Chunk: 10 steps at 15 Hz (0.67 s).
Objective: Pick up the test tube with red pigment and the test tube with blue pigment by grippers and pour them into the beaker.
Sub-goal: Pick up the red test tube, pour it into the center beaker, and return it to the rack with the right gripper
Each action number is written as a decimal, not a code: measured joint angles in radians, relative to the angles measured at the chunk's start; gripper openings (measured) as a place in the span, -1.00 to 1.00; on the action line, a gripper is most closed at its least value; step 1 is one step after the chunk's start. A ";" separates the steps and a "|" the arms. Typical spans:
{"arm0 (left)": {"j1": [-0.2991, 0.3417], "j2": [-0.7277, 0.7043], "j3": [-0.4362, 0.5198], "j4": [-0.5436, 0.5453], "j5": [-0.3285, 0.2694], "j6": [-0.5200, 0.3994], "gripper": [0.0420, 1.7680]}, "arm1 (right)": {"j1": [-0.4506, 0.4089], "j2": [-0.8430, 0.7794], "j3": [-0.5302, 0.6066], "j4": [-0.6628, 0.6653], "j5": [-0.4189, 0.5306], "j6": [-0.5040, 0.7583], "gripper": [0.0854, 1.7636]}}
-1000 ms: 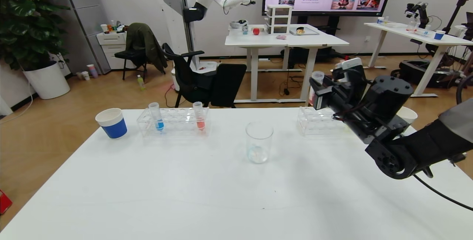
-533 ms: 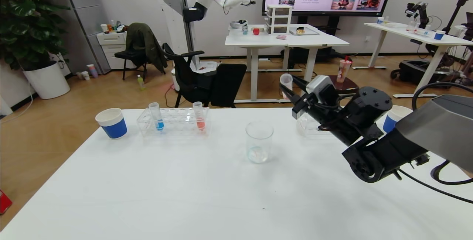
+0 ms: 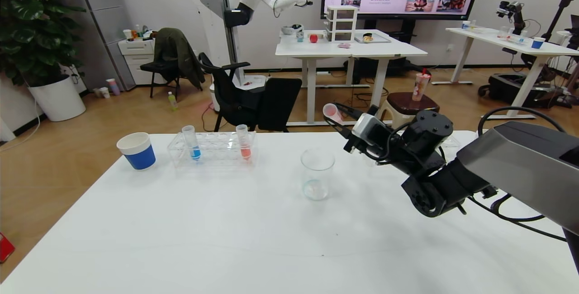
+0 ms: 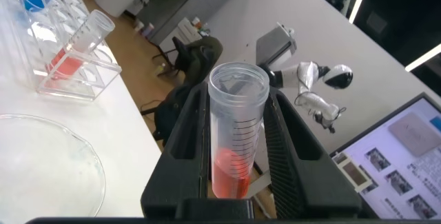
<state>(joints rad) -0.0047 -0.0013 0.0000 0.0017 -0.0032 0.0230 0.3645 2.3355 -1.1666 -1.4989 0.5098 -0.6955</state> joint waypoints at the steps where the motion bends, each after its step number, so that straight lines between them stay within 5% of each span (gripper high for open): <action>1: 0.000 0.000 0.000 0.000 0.000 0.000 0.98 | -0.004 0.005 -0.017 0.008 0.038 -0.045 -0.50; 4: 0.000 0.000 0.000 0.000 0.000 0.000 0.98 | -0.034 0.015 -0.055 0.090 0.147 -0.218 -0.50; 10: 0.000 0.000 0.000 0.000 0.000 0.000 0.98 | -0.037 0.027 -0.087 0.097 0.234 -0.344 -0.50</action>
<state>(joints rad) -0.0047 -0.0013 0.0000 0.0017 -0.0032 0.0230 0.3274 2.3626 -1.2536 -1.4023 0.7443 -1.0391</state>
